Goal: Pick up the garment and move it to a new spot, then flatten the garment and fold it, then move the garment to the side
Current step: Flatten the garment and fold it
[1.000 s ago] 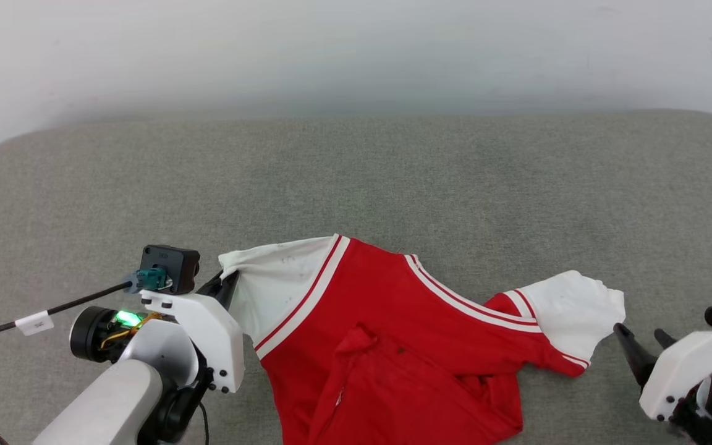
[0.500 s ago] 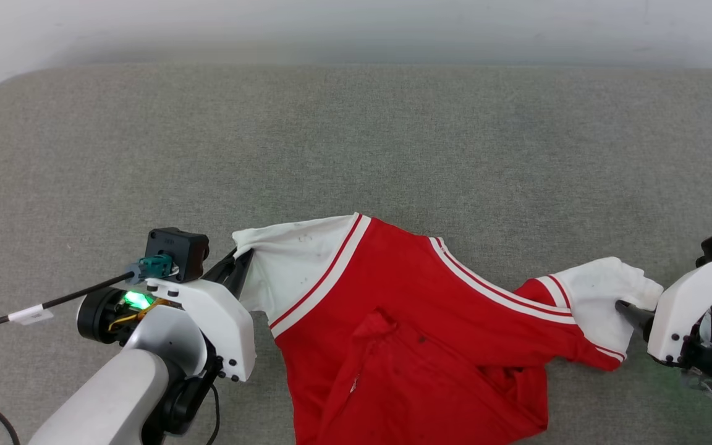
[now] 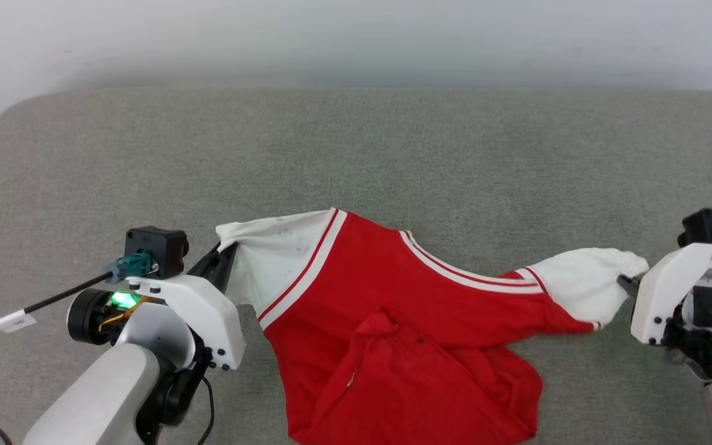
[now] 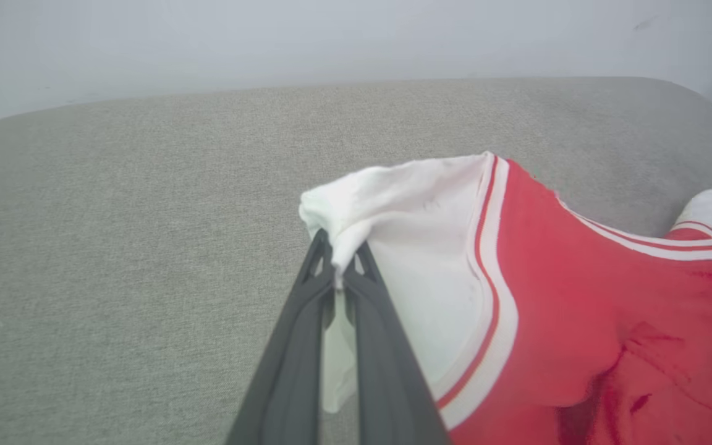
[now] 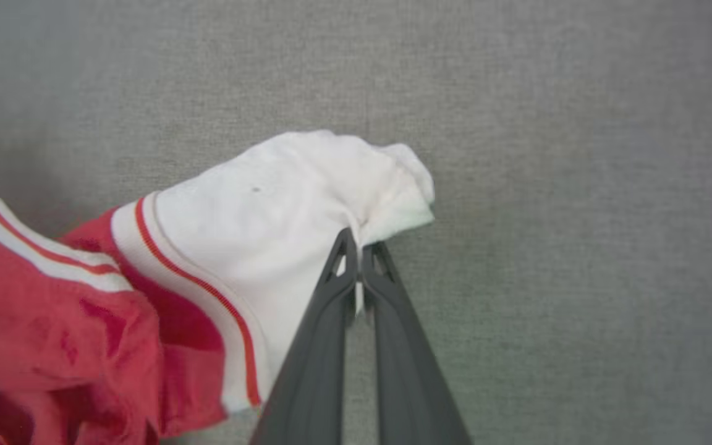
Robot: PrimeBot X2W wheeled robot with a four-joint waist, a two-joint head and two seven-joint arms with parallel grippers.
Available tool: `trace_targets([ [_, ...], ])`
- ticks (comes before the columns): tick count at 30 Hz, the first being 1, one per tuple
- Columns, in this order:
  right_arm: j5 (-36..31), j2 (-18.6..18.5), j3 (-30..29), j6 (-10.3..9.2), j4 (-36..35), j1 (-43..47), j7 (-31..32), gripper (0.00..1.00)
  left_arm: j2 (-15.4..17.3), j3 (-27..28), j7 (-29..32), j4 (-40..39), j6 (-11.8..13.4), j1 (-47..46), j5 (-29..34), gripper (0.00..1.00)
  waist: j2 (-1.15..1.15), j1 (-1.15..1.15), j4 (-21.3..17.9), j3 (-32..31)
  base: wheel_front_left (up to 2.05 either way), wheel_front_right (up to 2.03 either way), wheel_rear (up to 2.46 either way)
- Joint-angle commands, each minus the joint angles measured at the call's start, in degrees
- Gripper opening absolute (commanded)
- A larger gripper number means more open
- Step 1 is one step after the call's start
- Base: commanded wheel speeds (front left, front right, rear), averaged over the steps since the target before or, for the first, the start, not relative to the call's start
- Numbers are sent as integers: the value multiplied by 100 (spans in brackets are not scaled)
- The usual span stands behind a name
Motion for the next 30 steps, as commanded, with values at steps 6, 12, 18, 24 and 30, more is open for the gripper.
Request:
trace_targets([
  [6,-232,-168,203,-4,-562,-440,-486,0,-52,287,-300,108,77,-211,-56,0,0,-1,-226,-558,0,0,0],
  [12,-383,-200,259,-3,-621,-1072,-597,0,-191,482,-465,413,-56,-847,-90,0,0,-1,-262,-701,0,0,0],
  [18,-482,-195,292,-3,-430,-1823,-722,0,-349,615,-640,991,-306,-1692,-78,0,0,-1,-280,-546,0,0,0],
  [24,-582,-83,285,-3,-68,-2960,-1137,0,-546,855,-809,1912,-634,-2852,-188,0,0,-1,-349,-60,0,0,0],
  [30,-645,94,257,-5,216,-4247,-1654,0,-533,1024,-1005,2649,-853,-4251,-57,0,0,-1,-470,745,0,0,0],
])
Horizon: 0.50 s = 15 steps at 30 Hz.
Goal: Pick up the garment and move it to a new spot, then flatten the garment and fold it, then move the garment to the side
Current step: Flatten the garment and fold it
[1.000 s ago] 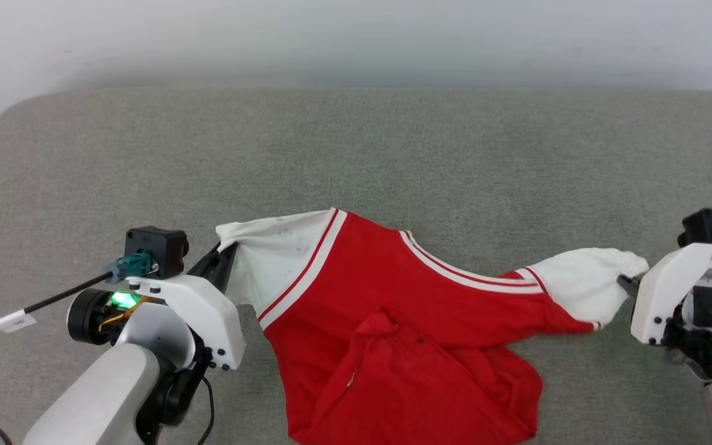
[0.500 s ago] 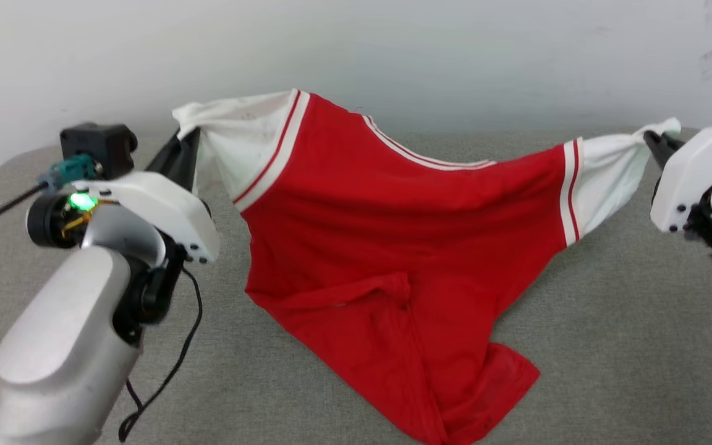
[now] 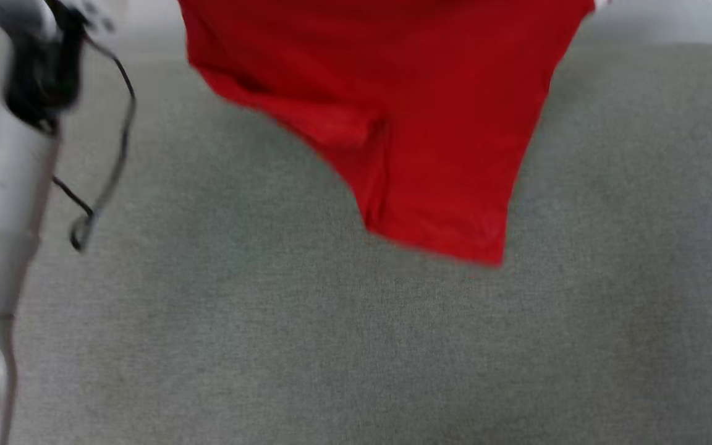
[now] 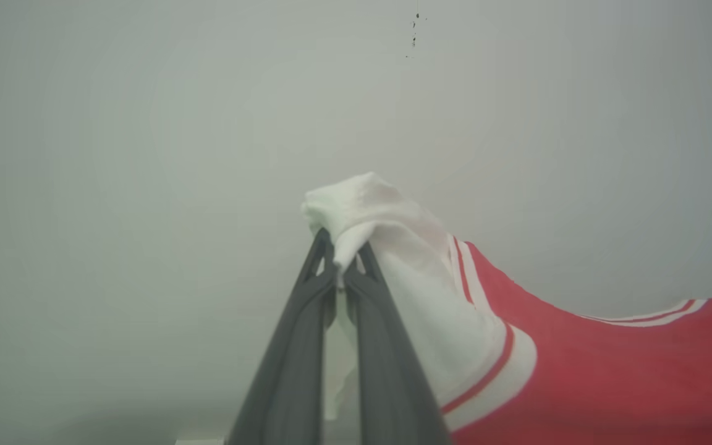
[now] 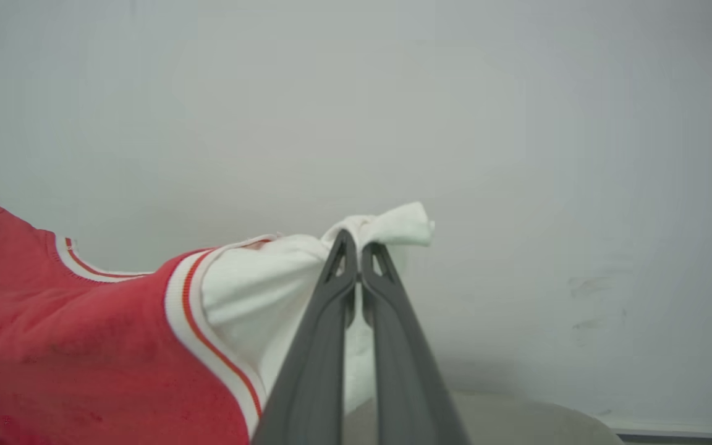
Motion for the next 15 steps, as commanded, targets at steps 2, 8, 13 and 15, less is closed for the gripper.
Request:
trace_targets([
  [2,-31,55,-15,-4,90,-476,-215,0,38,24,-122,177,-82,-506,125,0,0,0,-122,650,0,0,0],
  [8,54,251,-232,-4,330,-1708,-846,0,113,7,-378,582,-240,-1821,442,0,0,0,-209,1470,0,0,0],
  [13,-77,205,-178,-3,547,-2578,-1300,0,119,87,-662,834,-349,-2705,562,0,0,0,-247,2030,0,0,0],
  [15,-67,217,-151,-3,667,-2843,-1414,0,102,97,-731,935,-383,-2941,588,0,0,0,-257,2206,0,0,0],
])
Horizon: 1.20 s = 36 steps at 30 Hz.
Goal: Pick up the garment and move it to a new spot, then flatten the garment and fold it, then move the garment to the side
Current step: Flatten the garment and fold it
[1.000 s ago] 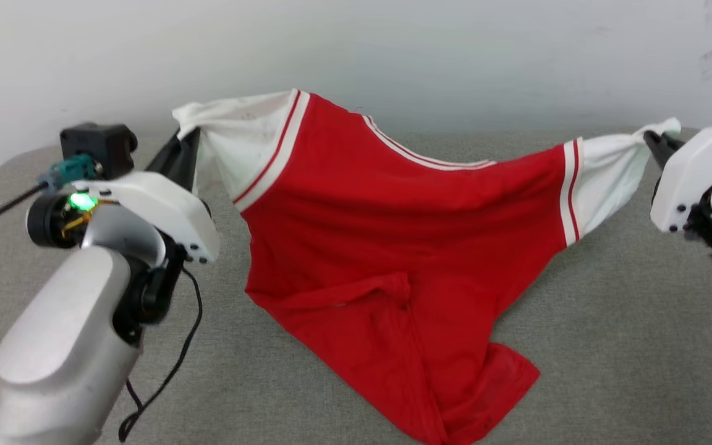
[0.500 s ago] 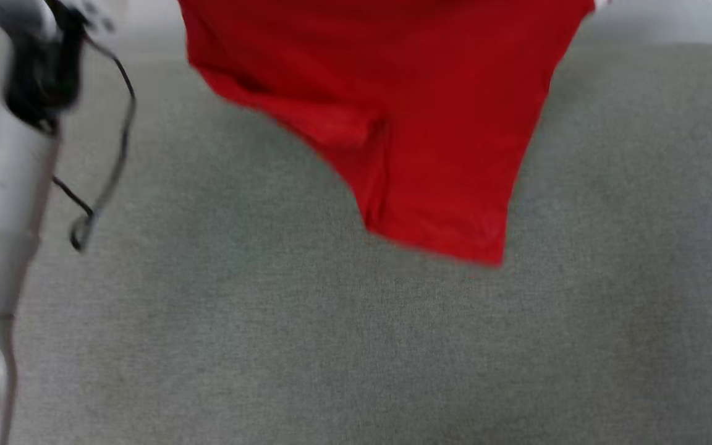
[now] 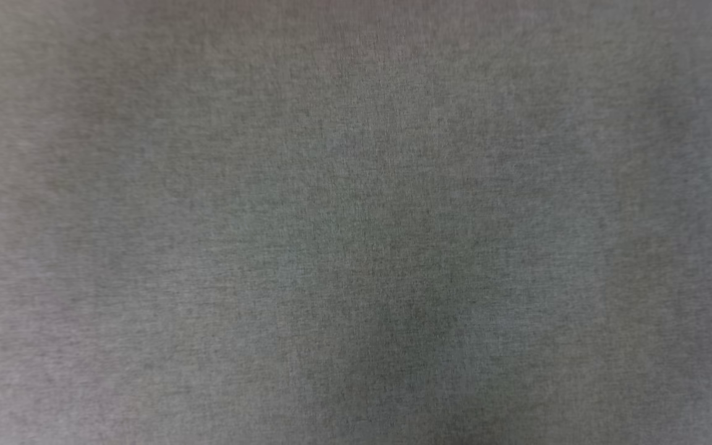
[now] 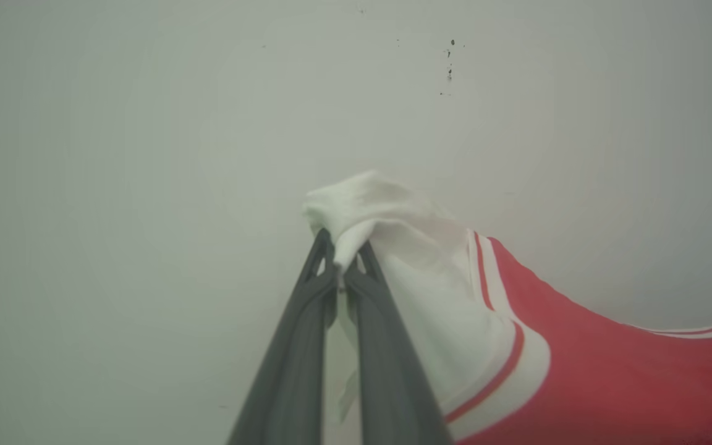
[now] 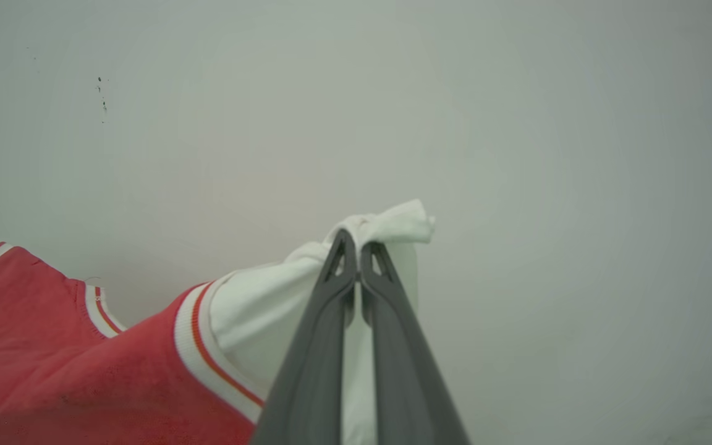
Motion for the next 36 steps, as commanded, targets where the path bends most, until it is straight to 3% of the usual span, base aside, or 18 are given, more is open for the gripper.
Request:
trace_targets([
  [1,8,-1,26,-2,81,-165,-70,0,4,23,-48,53,-27,-142,34,0,0,-1,-64,401,0,0,0],
  [12,290,12,603,-2,1045,-548,-399,0,-134,5,-328,509,-200,-24,-102,0,0,-1,-78,916,0,0,0],
  [19,698,27,1175,-2,1738,46,-497,0,-335,-29,-563,894,-375,768,-281,0,0,-1,-17,487,0,0,0],
  [24,1090,-29,1722,-2,1859,943,-578,0,-430,-15,-697,1030,-479,1687,-420,0,0,-1,12,-248,0,0,0],
  [30,1612,-258,2330,-2,1476,2477,-478,0,-514,40,-766,809,-519,3189,-669,0,0,-1,59,-1220,0,0,0],
  [36,1902,-667,2575,-2,740,4261,-283,0,-432,210,-795,123,-308,4954,-846,0,0,-1,119,-2086,0,0,0],
])
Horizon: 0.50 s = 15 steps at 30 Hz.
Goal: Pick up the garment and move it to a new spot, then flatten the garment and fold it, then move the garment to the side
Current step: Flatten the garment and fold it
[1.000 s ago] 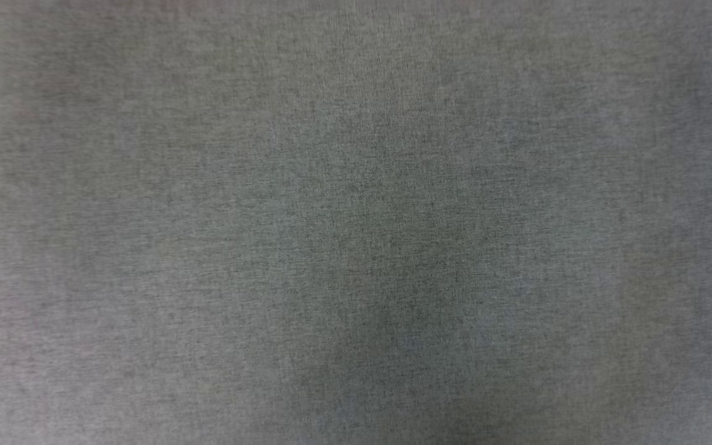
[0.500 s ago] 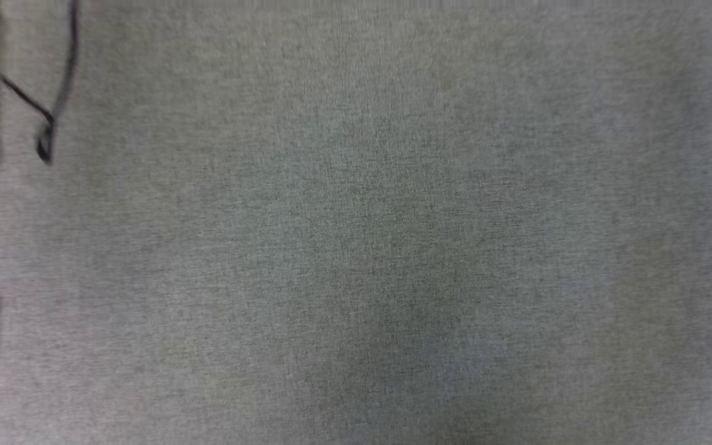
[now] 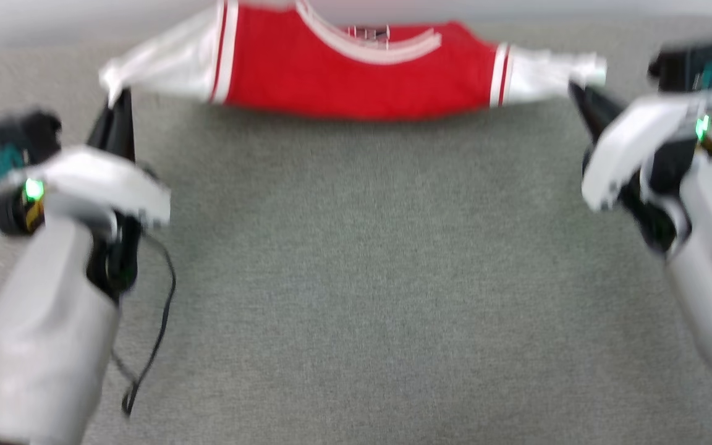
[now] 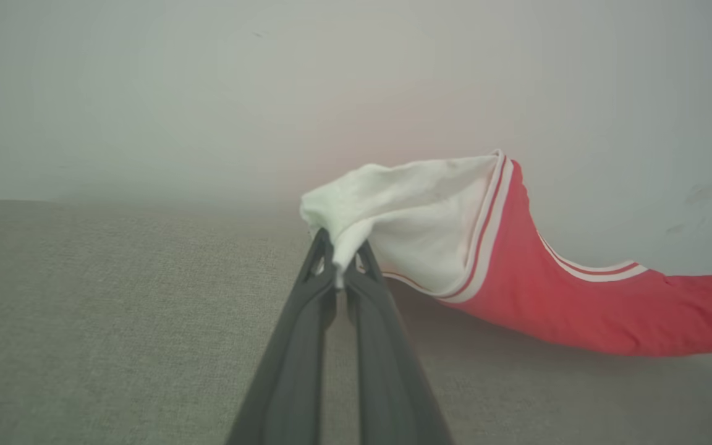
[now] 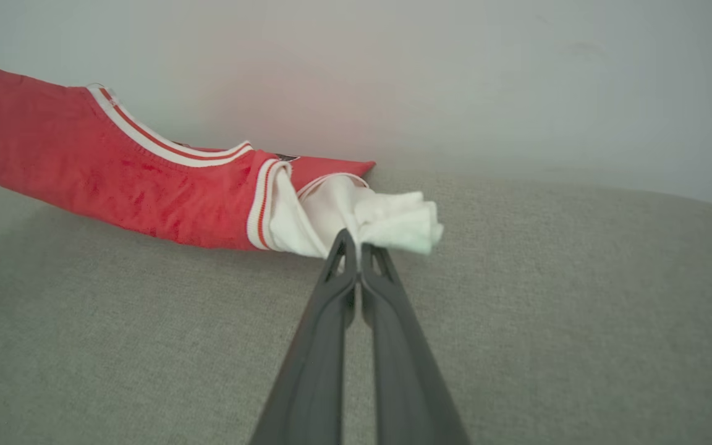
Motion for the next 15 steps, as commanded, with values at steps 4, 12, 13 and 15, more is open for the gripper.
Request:
trace_targets([
  [4,28,-335,-154,-3,-572,1437,174,0,66,179,-43,-759,315,1510,-122,0,0,1,98,-1029,0,0,0],
  [12,-70,-269,-1264,-3,-1965,4143,713,0,191,213,46,-2222,1016,3878,-264,0,0,1,238,-1670,0,0,0],
  [13,-162,-217,-1474,-3,-2199,4484,809,0,201,199,75,-2380,1103,4129,-283,0,0,1,261,-1709,0,0,0],
  [15,-271,-157,-1704,-3,-2424,4828,930,0,211,171,117,-2540,1194,4364,-289,0,0,1,288,-1748,0,0,0],
])
